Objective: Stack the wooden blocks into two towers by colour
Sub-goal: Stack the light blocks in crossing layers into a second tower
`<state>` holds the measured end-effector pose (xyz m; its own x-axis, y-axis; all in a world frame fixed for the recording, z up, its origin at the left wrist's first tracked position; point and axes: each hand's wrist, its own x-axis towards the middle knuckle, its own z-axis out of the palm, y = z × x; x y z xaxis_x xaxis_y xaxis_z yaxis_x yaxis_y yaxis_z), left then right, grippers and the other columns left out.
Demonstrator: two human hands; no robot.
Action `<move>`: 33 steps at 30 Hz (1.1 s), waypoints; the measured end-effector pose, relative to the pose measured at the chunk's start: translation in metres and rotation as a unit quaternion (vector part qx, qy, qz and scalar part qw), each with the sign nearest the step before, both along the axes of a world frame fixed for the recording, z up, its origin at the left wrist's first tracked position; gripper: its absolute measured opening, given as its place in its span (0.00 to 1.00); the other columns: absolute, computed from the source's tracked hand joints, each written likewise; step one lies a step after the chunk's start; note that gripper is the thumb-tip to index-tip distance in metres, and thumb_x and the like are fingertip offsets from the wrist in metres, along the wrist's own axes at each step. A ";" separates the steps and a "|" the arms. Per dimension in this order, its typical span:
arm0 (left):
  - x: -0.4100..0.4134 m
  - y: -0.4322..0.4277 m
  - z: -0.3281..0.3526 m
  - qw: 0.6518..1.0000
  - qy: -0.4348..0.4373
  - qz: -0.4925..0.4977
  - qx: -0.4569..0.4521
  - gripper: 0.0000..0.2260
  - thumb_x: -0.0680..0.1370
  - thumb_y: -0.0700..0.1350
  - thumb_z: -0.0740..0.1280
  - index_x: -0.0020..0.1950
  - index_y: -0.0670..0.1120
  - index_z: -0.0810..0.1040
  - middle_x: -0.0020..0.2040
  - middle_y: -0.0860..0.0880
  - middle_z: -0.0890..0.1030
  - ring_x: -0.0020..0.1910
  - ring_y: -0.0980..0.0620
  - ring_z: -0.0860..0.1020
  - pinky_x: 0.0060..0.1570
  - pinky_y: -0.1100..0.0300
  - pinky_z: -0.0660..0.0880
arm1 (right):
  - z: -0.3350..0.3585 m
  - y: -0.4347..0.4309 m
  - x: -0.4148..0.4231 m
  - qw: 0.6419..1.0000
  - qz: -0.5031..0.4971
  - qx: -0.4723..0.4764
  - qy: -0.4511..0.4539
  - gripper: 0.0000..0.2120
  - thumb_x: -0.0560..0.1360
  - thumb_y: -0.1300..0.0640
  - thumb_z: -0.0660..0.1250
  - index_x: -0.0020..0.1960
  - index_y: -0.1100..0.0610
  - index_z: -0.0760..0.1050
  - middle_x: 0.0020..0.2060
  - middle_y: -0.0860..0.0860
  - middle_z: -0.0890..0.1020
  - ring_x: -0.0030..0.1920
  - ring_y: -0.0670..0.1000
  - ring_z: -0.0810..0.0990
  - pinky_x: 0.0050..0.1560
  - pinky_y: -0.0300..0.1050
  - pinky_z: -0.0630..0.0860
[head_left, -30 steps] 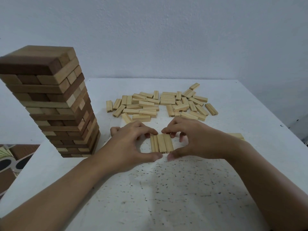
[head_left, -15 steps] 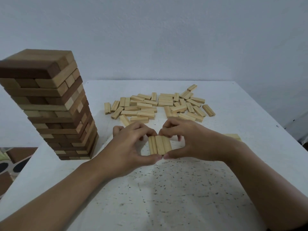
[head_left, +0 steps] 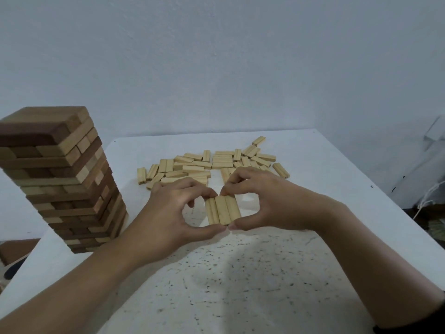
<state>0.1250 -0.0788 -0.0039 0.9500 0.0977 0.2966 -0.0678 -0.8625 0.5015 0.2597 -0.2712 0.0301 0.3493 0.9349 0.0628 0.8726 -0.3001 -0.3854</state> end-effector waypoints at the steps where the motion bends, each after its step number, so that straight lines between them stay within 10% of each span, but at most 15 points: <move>1: 0.003 -0.003 0.002 1.000 0.000 -0.002 0.001 0.29 0.65 0.77 0.66 0.60 0.63 0.78 0.55 0.64 0.77 0.54 0.62 0.74 0.62 0.52 0.64 | 0.002 -0.004 0.001 1.000 -0.001 -0.001 0.002 0.21 0.72 0.41 0.75 0.63 0.44 0.78 0.56 0.40 0.74 0.59 0.40 0.68 0.61 0.41 0.67; 14: 0.069 -0.087 0.002 0.999 0.028 -0.023 -0.035 0.25 0.68 0.68 0.74 0.61 0.62 0.79 0.53 0.63 0.75 0.53 0.66 0.71 0.55 0.55 0.55 | -0.005 -0.094 0.056 0.992 -0.095 0.011 0.083 0.22 0.68 0.43 0.79 0.60 0.38 0.79 0.57 0.35 0.76 0.60 0.36 0.72 0.51 0.25 0.64; 33: 0.103 -0.122 -0.022 0.995 0.028 -0.037 -0.089 0.23 0.67 0.65 0.77 0.60 0.61 0.81 0.52 0.61 0.75 0.59 0.64 0.68 0.60 0.51 0.61 | -0.024 -0.133 0.088 0.986 -0.118 -0.020 0.117 0.19 0.69 0.45 0.79 0.58 0.36 0.79 0.56 0.30 0.76 0.59 0.34 0.70 0.53 0.35 0.65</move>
